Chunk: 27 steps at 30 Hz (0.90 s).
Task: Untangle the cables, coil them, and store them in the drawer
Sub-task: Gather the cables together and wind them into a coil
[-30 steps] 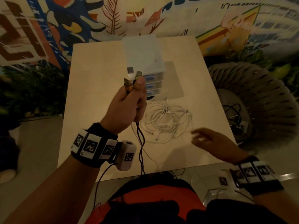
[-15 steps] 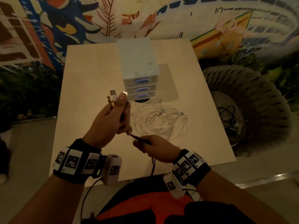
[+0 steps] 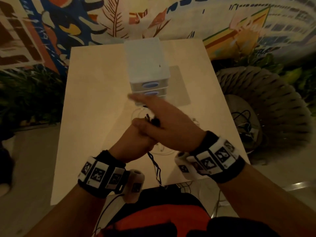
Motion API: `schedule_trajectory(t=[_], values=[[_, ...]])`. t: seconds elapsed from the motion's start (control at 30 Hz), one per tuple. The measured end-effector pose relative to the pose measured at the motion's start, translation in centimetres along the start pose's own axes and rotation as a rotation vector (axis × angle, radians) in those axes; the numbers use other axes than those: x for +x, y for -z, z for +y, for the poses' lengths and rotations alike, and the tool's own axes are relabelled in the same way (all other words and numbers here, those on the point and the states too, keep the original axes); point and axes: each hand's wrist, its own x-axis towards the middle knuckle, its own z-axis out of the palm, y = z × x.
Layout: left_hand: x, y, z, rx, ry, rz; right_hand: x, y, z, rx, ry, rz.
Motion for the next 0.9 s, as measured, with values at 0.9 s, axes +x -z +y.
schedule_trajectory(t=[0.9], values=[[3.2,1.6,-4.2,-0.237,0.028,0.009,-3.8,-8.1,7.6,0.401,-0.391,-0.238]])
